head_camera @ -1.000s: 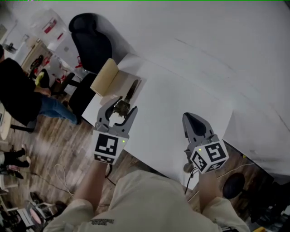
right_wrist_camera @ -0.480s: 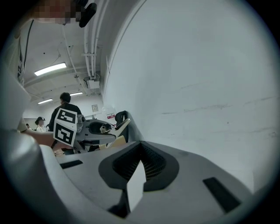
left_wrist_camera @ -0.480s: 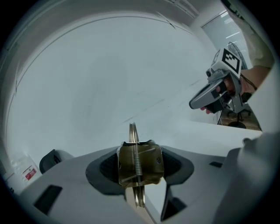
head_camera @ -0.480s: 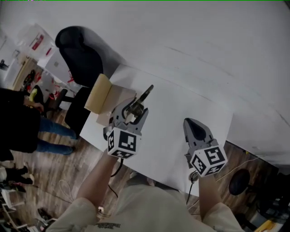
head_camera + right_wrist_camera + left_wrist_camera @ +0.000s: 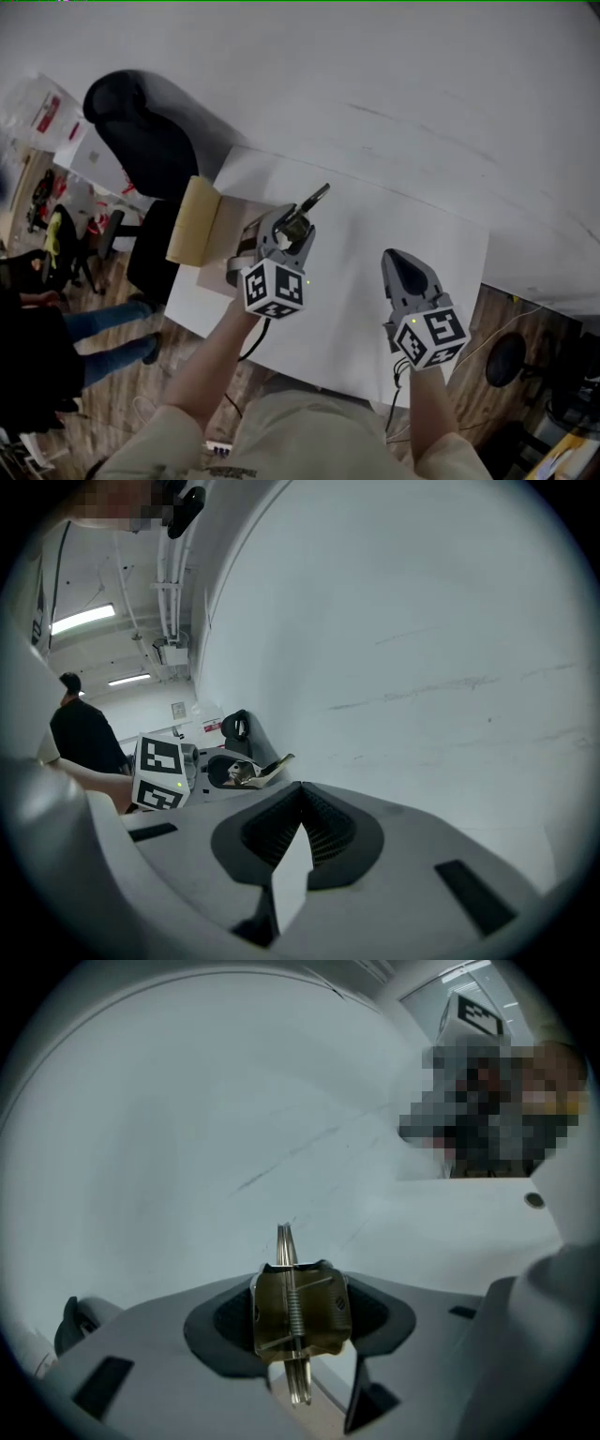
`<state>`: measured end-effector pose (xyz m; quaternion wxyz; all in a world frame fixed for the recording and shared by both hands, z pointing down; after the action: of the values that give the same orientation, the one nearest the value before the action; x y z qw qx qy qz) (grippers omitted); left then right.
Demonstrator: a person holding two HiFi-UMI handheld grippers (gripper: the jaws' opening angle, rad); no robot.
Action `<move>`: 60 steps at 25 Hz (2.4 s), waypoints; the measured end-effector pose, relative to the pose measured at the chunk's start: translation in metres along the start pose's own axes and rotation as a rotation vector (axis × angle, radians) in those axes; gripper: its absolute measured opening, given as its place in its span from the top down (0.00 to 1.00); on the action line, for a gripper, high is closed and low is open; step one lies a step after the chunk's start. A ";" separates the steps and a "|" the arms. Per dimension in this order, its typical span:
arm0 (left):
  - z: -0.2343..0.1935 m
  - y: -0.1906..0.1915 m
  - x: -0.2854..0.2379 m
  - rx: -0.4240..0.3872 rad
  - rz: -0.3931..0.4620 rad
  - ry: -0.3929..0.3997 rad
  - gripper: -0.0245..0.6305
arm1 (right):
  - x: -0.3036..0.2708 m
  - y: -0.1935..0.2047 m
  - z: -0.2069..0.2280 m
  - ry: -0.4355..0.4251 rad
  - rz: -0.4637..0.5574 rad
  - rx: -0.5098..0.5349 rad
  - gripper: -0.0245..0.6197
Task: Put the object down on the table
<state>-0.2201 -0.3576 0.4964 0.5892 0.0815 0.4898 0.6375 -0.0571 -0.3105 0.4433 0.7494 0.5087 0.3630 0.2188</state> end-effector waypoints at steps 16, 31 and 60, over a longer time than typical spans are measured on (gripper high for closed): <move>0.068 0.045 -0.125 -0.167 -0.039 0.154 0.61 | -0.034 0.072 0.050 0.124 -0.058 -0.105 0.93; 0.113 0.075 -0.182 -0.147 -0.127 0.274 0.61 | -0.026 0.114 0.080 0.158 -0.112 -0.163 0.93; 0.074 0.021 -0.089 0.364 0.014 0.374 0.52 | 0.007 0.028 0.046 0.046 -0.003 -0.217 0.93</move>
<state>-0.1572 -0.3891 0.5913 0.4596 0.0706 0.6962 0.5469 -0.0162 -0.3226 0.4769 0.7919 0.4188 0.3549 0.2674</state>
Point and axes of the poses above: the fingertips, and each gripper's own axes: x backward along the fingers, z to its right, y out of its underside, the point moved 2 cm from there along x, backward along the fingers, and after that the axes turned 1 degree about -y, right-handed, at the moved point
